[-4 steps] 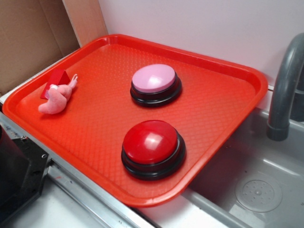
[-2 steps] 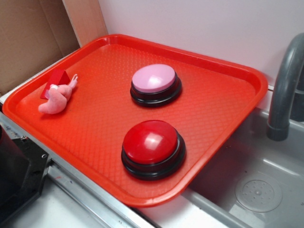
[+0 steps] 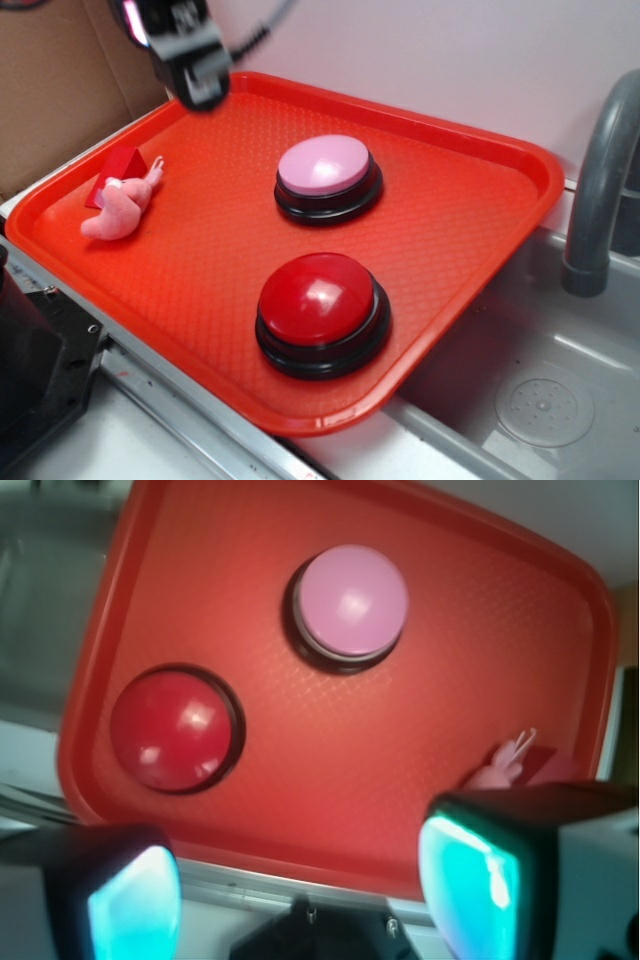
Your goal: Push the red button.
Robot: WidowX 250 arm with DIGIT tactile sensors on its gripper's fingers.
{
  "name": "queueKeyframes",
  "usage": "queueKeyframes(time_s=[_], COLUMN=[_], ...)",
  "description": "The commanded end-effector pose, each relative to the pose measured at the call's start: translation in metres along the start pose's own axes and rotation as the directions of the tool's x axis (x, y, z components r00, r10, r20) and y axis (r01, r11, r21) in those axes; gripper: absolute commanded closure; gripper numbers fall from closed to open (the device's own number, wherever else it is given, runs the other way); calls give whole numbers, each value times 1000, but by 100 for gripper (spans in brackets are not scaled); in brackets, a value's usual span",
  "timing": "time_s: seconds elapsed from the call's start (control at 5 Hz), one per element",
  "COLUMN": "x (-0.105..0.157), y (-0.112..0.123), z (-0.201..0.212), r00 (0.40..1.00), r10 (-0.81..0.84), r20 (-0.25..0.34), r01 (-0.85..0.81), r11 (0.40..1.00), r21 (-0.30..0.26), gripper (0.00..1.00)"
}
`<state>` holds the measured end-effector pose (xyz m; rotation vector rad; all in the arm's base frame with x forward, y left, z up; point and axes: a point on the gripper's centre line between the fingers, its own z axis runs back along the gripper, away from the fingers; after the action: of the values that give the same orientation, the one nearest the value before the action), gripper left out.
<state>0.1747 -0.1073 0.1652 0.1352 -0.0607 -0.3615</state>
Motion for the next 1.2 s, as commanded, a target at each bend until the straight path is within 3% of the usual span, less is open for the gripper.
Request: queueKeyframes(time_s=[0.0,0.6,1.0], x=[-9,-9,-7], y=[-26,-26,-39], z=[-34,-34,-80], r00=[981,981,999], r10=[-68,-68,-46], r20=[180,180,23], r01=[75,75,49], r11=[997,997,984], r21=[-33,-33,-171], gripper=[0,0,0])
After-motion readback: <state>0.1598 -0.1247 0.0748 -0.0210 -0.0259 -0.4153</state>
